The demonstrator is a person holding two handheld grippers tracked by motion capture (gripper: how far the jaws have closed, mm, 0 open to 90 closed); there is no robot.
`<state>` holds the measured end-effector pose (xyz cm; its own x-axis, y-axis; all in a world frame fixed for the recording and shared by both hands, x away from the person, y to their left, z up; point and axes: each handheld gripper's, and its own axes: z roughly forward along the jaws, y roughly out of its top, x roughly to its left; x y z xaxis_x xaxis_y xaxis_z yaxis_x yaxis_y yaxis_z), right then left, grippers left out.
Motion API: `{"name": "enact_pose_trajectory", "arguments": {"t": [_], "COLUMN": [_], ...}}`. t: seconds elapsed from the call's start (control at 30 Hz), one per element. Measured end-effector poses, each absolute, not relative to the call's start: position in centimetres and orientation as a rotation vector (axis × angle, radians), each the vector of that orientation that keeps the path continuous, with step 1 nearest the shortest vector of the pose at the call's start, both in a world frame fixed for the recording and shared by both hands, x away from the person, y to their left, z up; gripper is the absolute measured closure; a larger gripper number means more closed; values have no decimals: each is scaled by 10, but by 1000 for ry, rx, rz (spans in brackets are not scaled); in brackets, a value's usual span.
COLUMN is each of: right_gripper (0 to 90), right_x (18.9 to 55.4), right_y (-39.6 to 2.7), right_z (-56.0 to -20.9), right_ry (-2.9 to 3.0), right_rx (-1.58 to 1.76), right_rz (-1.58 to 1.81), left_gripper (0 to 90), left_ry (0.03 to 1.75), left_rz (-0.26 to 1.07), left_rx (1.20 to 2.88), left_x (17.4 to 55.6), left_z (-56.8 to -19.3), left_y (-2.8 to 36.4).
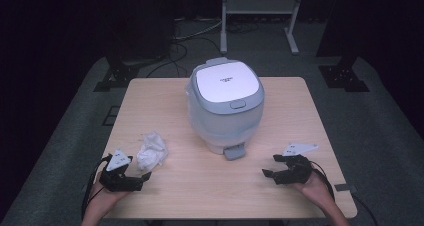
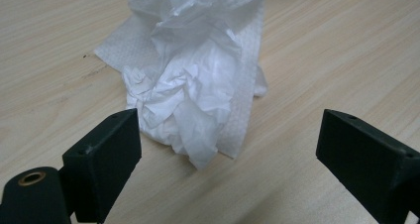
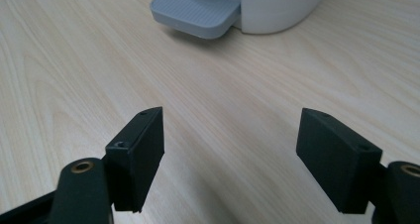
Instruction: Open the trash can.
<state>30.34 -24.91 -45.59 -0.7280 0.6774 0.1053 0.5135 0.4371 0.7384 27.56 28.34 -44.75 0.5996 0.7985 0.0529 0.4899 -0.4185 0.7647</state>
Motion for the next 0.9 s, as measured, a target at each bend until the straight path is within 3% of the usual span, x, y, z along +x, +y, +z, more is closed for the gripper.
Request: {"name": "enact_pose_trajectory", "arguments": {"t": [0.7,0.9], "right_gripper": [260,308], "right_x": [321,324], "right_y": [-218,-208], "right_z": [-445,-441], "right_ry": [2526,2532], "right_rx": [964,933], "right_rz": [1176,1177], "left_gripper": [94,94], "left_ry": [1011,1012], "left_rz": [525,525], "left_rx": [2108,2109], "left_x": [275,275], "left_z": [-448,-448], "left_y": [284,284]}}
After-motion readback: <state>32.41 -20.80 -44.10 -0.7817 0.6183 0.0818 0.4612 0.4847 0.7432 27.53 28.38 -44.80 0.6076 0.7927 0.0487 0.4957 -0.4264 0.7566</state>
